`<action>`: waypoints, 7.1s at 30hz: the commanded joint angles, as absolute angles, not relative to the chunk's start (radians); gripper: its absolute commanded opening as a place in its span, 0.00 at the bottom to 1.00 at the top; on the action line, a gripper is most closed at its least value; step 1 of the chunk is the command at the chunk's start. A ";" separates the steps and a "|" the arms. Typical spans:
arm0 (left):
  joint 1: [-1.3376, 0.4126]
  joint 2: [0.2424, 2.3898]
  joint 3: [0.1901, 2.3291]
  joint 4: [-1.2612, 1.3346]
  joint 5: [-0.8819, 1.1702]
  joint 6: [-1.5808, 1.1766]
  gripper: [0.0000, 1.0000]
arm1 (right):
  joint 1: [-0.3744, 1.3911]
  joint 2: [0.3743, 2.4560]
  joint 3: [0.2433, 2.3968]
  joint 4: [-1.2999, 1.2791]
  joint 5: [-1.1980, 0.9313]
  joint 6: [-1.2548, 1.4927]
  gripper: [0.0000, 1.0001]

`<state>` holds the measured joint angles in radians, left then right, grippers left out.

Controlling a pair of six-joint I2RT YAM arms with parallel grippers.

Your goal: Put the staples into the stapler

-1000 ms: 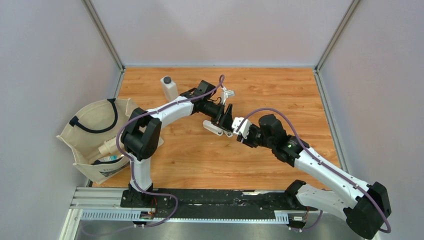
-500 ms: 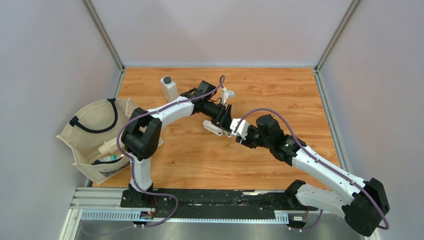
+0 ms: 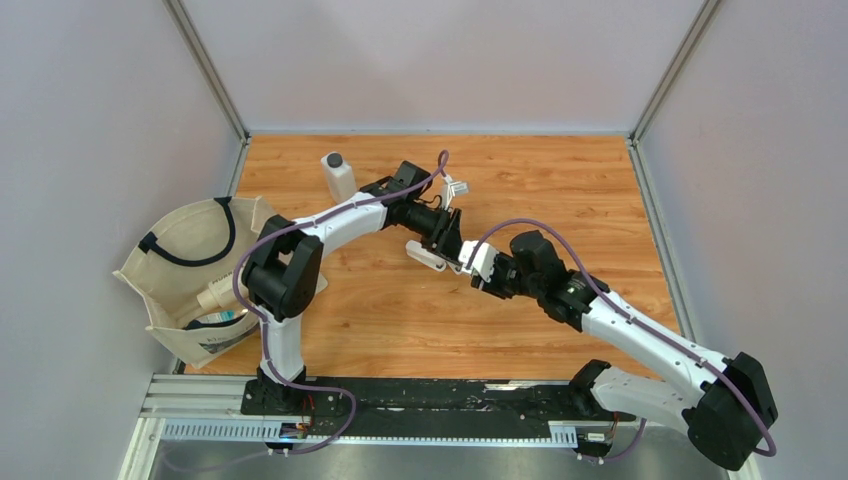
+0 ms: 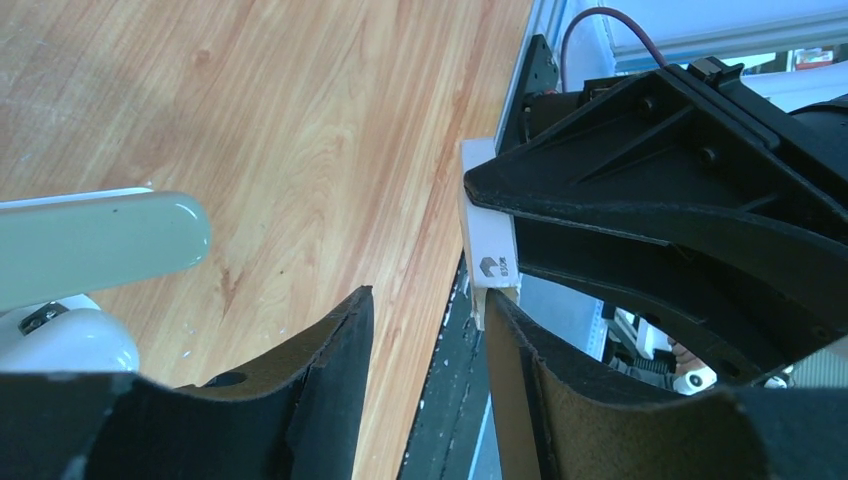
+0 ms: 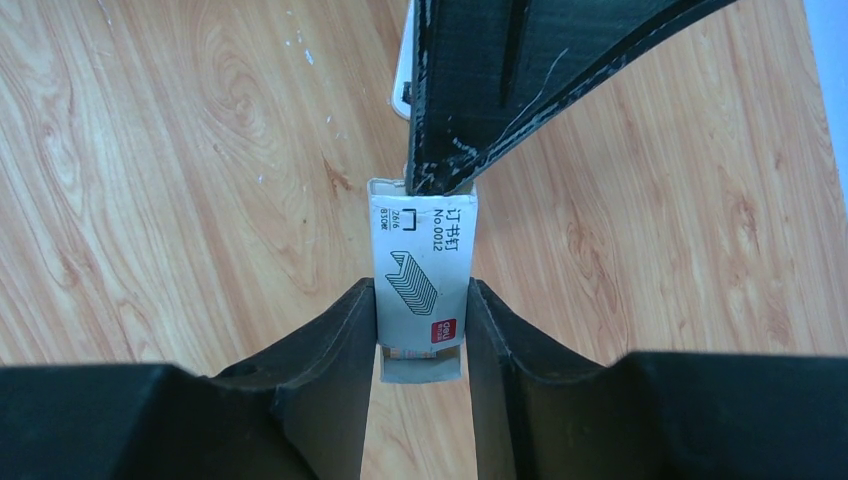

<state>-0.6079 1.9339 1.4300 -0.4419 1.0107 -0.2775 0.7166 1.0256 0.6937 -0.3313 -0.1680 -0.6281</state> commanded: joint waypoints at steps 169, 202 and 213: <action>-1.075 2.052 1.494 -0.482 0.155 0.250 0.47 | 0.336 1.730 0.983 -0.634 -0.394 -0.040 0.68; -1.054 1.921 1.463 -0.463 0.163 0.245 0.42 | 0.126 1.767 0.969 -0.732 -0.923 -0.129 0.62; -1.025 1.902 1.456 -0.456 0.206 0.224 0.42 | 0.090 1.779 0.980 -0.765 -1.051 -0.173 0.54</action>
